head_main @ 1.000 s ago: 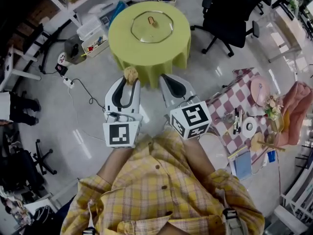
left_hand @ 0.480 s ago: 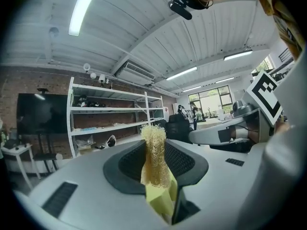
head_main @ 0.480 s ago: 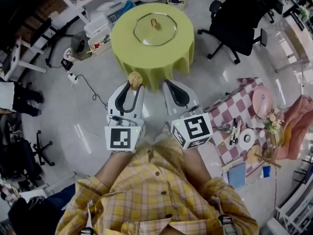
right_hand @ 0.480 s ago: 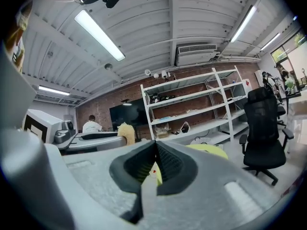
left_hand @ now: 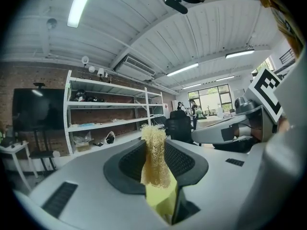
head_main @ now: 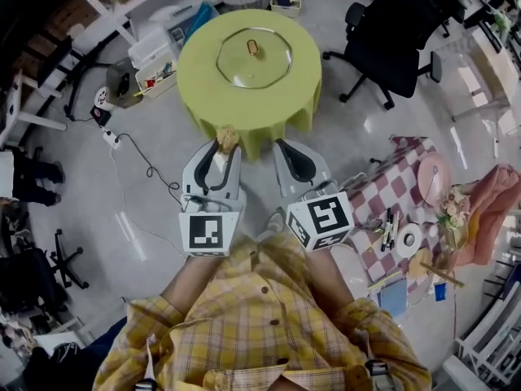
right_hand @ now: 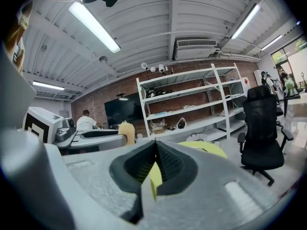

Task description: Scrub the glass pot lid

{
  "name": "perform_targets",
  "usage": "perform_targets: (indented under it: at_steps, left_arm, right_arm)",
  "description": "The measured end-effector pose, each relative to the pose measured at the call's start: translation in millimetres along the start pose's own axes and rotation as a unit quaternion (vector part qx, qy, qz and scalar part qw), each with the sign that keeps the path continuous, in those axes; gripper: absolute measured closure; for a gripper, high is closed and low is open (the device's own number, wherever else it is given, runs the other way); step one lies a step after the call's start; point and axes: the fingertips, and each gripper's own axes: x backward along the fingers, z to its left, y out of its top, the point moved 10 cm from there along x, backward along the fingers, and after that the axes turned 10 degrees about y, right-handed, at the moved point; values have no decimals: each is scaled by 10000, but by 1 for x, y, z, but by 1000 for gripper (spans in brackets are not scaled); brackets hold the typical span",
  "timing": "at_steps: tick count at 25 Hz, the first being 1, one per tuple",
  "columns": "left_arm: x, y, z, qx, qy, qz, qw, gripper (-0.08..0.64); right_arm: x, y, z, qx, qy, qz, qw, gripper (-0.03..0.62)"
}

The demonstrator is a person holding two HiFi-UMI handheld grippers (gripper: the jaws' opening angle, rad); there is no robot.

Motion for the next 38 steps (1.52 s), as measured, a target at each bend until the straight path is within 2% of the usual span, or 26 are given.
perform_targets:
  at_steps: [4,7,10,18,21,25,31,38]
  left_arm:
    - [-46,-4,29,-27,-227,-104,9997,437]
    - [-83,5,55,115,-346,-58,9993,437]
    - [-119,12,84,66,-504,-165,9986,437]
    - [-199,7,148,345,-910,20,9952,437]
    - [-224,2,169,118,-1159,-71,9932,437]
    - [-258,-2,197,49,-1307,-24,9914,437]
    - [-293,-12,225,46,-1521,102,9883,437]
    - [-317,-28,233,158,-1621,352,9860,437]
  right_arm:
    - [-43,7,-18,14,-163,72,9998,594]
    - [-80,17,-31,70,-351,126,9993,594]
    - [-118,29,-44,65,-569,199,9982,594]
    - [-211,43,-70,-49,-957,396,9946,594]
    - [-237,45,-75,-108,-1127,529,9922,594]
    - [-275,50,-87,-61,-1373,646,9884,594]
    - [-313,48,-98,-106,-1574,805,9842,594]
    - [-330,41,-110,-103,-1698,997,9804,594]
